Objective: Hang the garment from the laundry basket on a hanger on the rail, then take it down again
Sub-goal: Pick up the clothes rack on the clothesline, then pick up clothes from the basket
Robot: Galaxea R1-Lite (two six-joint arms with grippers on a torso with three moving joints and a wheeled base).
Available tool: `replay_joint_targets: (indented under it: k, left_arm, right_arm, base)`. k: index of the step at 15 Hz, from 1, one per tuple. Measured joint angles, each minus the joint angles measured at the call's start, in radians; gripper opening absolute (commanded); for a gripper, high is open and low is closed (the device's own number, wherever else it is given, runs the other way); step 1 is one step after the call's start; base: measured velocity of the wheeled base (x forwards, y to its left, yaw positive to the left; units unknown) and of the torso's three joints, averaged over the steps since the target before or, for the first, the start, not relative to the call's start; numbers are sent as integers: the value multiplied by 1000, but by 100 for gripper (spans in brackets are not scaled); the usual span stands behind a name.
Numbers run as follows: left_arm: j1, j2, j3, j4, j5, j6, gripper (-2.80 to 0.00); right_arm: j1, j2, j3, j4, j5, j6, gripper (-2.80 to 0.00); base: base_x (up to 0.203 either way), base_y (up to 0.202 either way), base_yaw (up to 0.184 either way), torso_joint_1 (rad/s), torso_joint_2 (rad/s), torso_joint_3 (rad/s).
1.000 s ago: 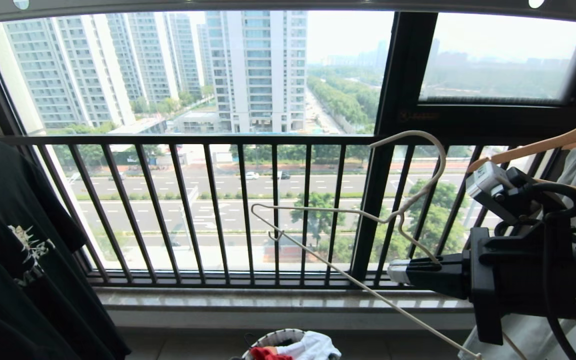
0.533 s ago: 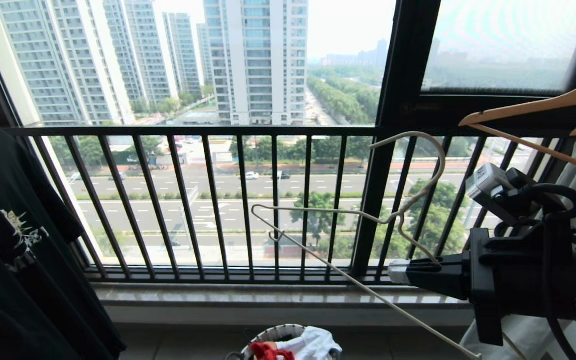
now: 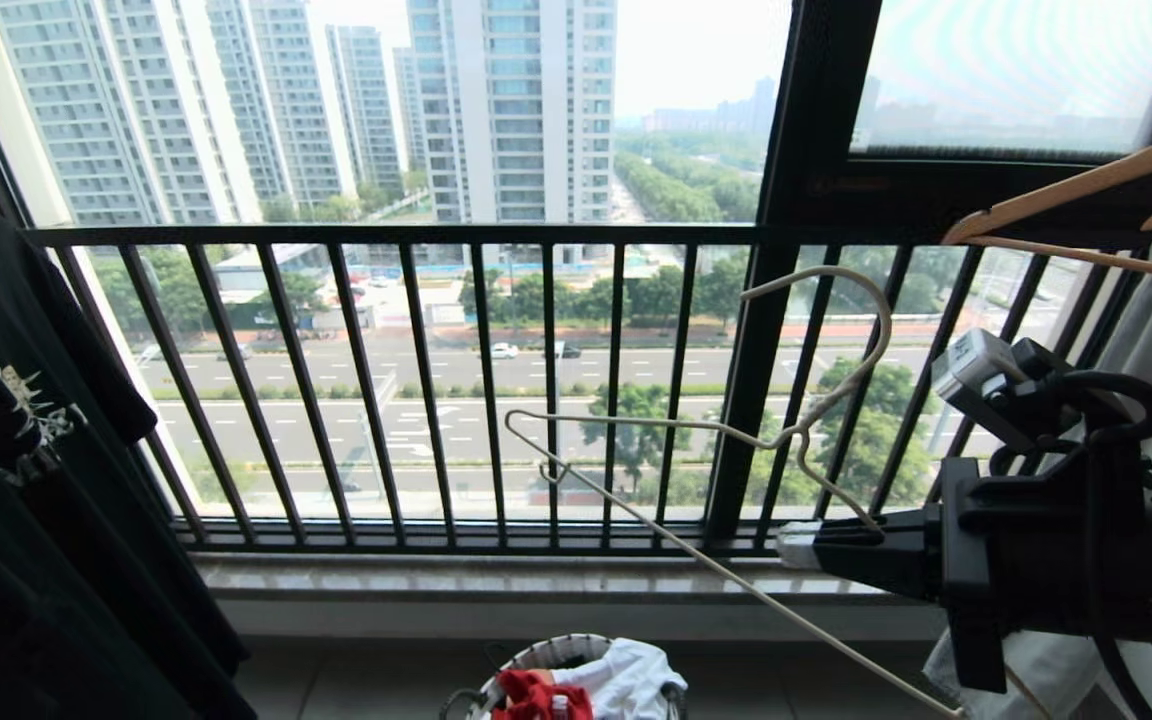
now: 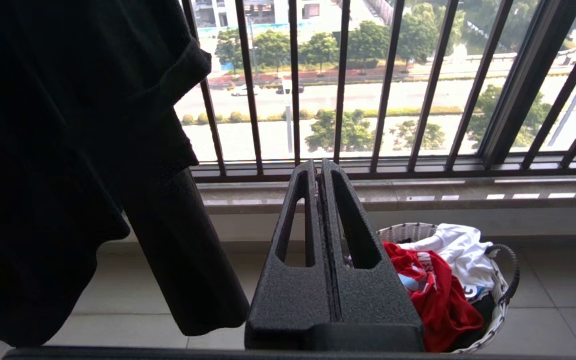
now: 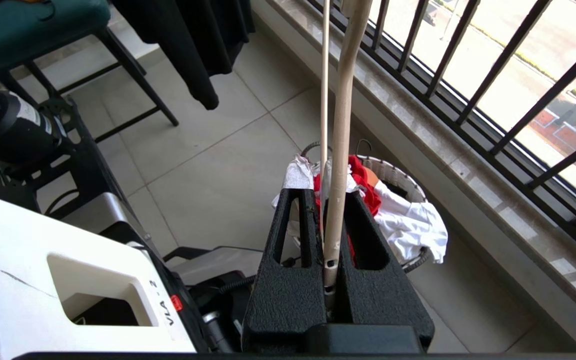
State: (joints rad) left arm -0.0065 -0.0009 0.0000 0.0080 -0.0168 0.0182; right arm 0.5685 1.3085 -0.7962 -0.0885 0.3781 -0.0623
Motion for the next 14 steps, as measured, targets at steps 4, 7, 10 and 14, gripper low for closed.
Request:
replay_joint_targets:
  k: [4,7,10,14]
  left_arm:
    - [0,0,0,1,0,0,-280]
    - [0,0,0,1,0,0,-280]
    - [0,0,0,1,0,0,-280]
    - [0,0,0,1,0,0,-280]
  right_arm:
    - [0,3,6,0,1,-1,-280]
    - [0,4,8,0,1,-2,-280]
    - [1,4,9,0,1,-3,-280]
    - [2,6,11,0,1,-3,-280]
  base:
    - [0,0,0,-238,548,306]
    - [0,0,0,-219,528,311]
    - [0,0,0,-213,526,311]
    - [0,0,0,-188,498,304]
